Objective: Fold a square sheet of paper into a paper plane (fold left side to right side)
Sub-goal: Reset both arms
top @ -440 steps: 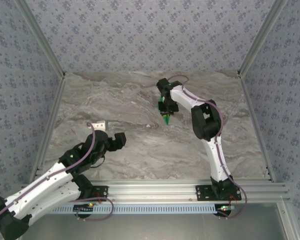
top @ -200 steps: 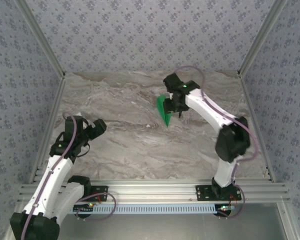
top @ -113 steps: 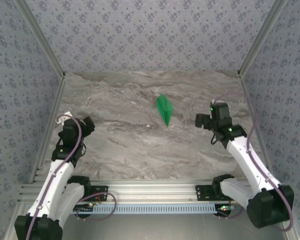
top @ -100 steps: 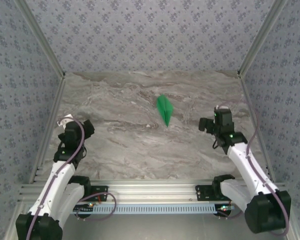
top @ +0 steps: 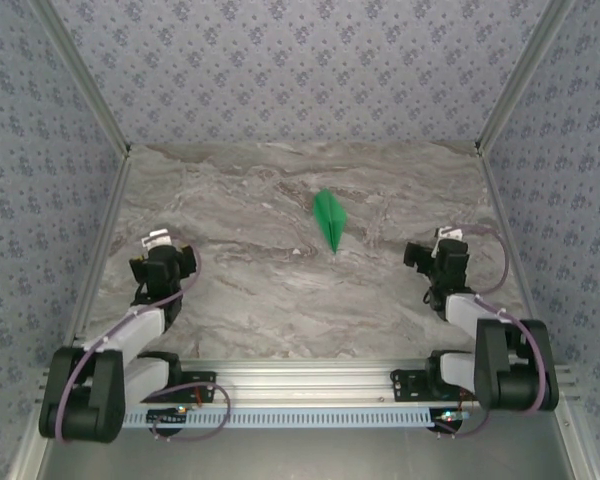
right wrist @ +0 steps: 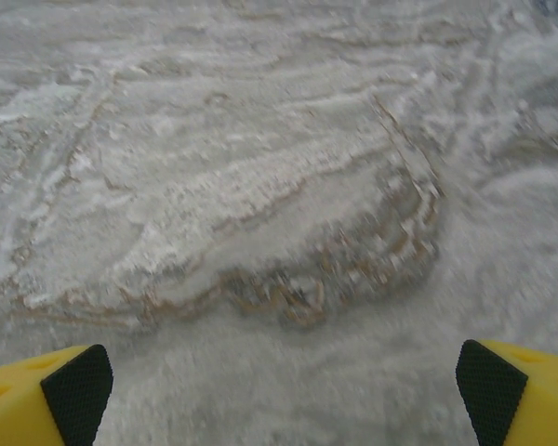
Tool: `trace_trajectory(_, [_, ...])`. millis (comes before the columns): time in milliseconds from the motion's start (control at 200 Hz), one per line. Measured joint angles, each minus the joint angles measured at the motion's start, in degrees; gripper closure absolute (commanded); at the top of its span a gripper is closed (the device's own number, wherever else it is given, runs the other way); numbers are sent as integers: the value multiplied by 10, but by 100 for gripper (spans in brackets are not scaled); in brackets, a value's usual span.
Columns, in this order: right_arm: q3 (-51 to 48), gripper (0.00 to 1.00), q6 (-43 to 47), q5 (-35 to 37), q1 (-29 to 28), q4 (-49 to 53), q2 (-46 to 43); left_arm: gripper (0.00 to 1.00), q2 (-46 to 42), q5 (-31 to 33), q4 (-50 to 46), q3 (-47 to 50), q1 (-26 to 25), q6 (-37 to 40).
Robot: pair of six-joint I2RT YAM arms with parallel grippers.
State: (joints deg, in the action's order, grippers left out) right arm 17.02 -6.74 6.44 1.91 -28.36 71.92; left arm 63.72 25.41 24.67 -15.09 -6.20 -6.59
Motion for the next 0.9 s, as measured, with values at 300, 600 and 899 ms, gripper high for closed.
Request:
trace_trajectory(300, [10, 0, 52, -46, 4, -184, 132, 2, 151, -109, 192, -8, 43, 34])
trace_trajectory(600, [42, 0, 64, -64, 6, -173, 153, 2, 242, -140, 223, -62, 59, 35])
trace_trajectory(899, [42, 0, 70, -62, 2, -173, 153, 2, 242, -152, 225, -65, 59, 36])
